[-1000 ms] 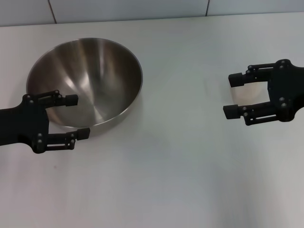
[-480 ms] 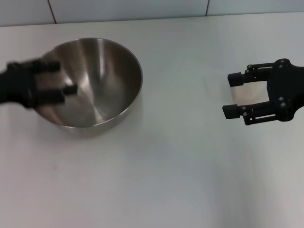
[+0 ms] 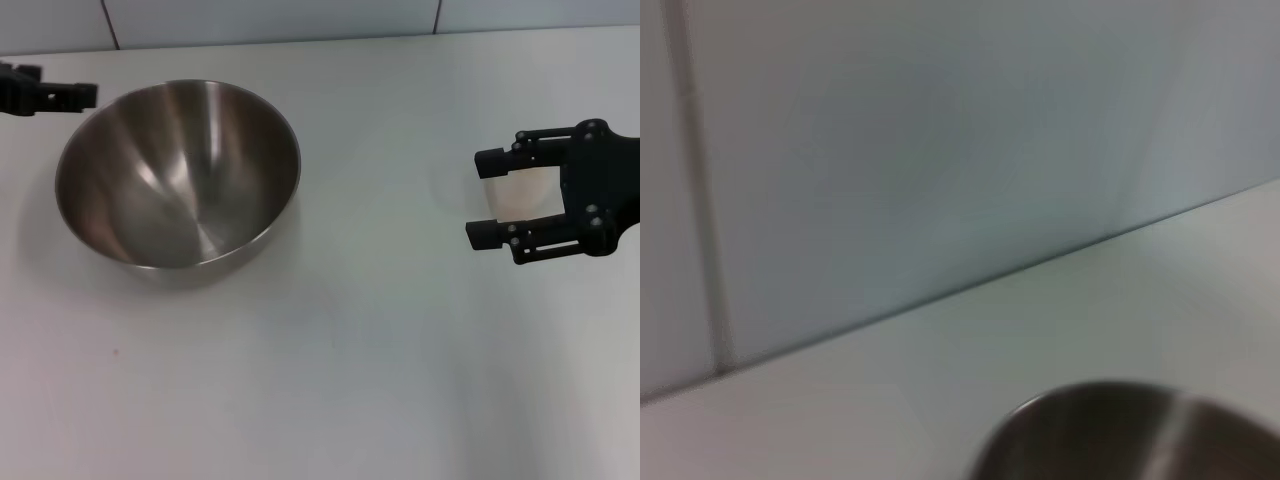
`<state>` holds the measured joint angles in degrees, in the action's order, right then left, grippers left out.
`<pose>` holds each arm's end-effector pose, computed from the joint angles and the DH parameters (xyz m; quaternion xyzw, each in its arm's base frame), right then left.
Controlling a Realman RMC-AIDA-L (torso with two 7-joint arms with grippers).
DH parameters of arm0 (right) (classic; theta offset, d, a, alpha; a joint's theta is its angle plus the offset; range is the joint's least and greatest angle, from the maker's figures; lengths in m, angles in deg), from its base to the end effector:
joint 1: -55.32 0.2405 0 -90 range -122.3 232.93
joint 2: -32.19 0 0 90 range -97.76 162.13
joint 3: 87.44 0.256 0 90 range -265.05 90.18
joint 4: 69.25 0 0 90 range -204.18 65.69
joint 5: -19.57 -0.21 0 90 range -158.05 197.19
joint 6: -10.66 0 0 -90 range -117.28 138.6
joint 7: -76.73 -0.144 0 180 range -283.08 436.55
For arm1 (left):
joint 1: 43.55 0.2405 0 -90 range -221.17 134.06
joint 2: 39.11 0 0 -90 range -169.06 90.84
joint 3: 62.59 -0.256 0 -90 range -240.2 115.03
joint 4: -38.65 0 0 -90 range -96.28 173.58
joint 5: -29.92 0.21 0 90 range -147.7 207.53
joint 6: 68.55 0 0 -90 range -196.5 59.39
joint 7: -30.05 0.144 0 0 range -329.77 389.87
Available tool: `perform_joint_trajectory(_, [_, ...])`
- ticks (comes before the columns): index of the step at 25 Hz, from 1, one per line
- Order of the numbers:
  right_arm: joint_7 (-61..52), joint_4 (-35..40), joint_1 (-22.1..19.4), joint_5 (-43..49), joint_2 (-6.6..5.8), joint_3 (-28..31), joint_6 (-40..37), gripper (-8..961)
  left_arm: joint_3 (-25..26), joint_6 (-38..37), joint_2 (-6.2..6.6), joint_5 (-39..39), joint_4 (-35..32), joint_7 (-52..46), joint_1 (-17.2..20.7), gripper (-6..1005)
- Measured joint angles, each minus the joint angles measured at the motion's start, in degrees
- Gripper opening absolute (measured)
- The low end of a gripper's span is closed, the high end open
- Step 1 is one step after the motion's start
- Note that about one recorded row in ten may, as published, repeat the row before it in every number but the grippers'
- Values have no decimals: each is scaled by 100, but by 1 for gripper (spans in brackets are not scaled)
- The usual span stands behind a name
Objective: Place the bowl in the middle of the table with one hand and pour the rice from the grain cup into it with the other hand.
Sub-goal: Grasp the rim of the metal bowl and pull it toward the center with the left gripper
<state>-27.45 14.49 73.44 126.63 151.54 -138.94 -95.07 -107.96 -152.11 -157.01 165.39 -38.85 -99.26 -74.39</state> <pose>0.1948 0.2868 0.0855 -0.9701 0.1259 0.1785 0.1062 -0.2257 0.3816 0.1115 -0.8754 -0.3658 -0.0732 0.3073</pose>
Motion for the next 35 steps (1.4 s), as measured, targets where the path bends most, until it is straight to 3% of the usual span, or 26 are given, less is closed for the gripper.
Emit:
perform_joint_trajectory(5, [157,-67,-8,-3,0,-1,5,773,4,-112,6,1474,11,-765,-501,786])
perform_joint_trajectory(11, [441,-242,6,-106,-6,3,15,773,-213,-738,-25,2419,290,-1092,-1040,775])
perform_joint_trajectory(18, [787,-476,7,-153,-9,70,19,773,-256,-970,-45,2448,554,-1189,-1288,761])
perform_joint_trajectory(35, [872,-447,-38,-239,-26,88,9,773,-361,-609,-29,2504,1009,-1154,-1290,728])
